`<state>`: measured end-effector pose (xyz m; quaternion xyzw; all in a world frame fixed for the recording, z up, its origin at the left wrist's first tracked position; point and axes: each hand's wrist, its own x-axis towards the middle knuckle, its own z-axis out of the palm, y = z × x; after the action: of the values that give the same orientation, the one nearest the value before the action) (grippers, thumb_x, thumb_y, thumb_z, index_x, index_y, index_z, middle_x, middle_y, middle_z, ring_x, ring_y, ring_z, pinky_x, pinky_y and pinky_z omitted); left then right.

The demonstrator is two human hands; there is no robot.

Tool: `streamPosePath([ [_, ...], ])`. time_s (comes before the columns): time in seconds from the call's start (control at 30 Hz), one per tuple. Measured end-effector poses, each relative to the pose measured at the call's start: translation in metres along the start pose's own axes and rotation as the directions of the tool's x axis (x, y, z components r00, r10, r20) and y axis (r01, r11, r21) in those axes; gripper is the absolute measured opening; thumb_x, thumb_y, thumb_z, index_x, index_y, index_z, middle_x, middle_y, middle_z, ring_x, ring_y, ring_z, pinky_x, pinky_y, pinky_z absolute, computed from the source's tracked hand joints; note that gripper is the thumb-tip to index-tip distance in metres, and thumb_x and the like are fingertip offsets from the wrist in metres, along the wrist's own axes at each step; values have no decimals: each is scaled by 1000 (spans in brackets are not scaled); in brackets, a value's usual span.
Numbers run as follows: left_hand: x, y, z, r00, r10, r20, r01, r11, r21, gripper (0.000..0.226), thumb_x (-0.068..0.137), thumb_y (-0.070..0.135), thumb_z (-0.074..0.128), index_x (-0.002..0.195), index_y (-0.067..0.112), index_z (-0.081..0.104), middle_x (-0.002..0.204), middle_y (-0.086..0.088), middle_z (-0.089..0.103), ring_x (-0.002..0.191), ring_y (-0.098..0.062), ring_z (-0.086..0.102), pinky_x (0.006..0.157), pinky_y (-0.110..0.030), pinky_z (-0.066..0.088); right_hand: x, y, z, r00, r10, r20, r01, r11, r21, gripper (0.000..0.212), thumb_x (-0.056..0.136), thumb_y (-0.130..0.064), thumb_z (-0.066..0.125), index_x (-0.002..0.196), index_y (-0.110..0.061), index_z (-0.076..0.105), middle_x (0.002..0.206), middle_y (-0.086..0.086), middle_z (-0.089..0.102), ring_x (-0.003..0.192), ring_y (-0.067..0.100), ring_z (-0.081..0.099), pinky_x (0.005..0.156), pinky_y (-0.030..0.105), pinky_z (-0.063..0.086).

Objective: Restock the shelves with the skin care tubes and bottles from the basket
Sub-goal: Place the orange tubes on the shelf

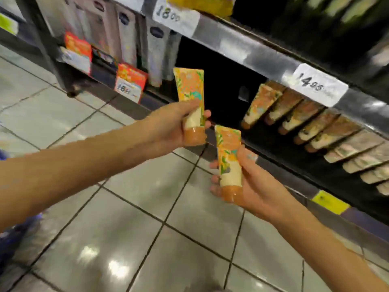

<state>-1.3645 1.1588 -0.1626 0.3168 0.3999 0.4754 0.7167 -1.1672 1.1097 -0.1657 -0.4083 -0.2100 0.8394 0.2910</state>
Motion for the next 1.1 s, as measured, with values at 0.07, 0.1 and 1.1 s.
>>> streamPosePath([
  [0.07, -3, -26, 30, 995, -71, 64, 72, 997, -15, 23, 95, 33, 42, 108, 17, 51, 80, 2, 68, 64, -11, 65, 59, -28, 55, -9, 4, -24, 995, 46, -86, -55, 993, -106, 34, 77, -41, 54, 78, -13, 72, 71, 6, 64, 52, 17, 59, 48, 27, 51],
  [0.1, -4, -41, 40, 992, -113, 63, 116, 992, -49, 27, 95, 34, 41, 114, 17, 49, 83, 1, 65, 65, -11, 64, 58, -27, 55, -13, 4, -39, 994, 34, -105, -48, 991, -128, 28, 77, -35, 57, 85, -10, 67, 72, 7, 64, 52, 17, 58, 48, 26, 51],
  [1.1, 9, -85, 21, 995, -84, -50, 80, 994, -72, 23, 90, 15, 50, 110, 23, 56, 105, 0, 66, 100, -16, 61, 68, -28, 56, 81, -75, -123, 340, -852, -399, 400, 515, -758, 46, 87, -10, 61, 130, -7, 46, 130, 9, 55, 120, 18, 52, 102, 27, 41],
])
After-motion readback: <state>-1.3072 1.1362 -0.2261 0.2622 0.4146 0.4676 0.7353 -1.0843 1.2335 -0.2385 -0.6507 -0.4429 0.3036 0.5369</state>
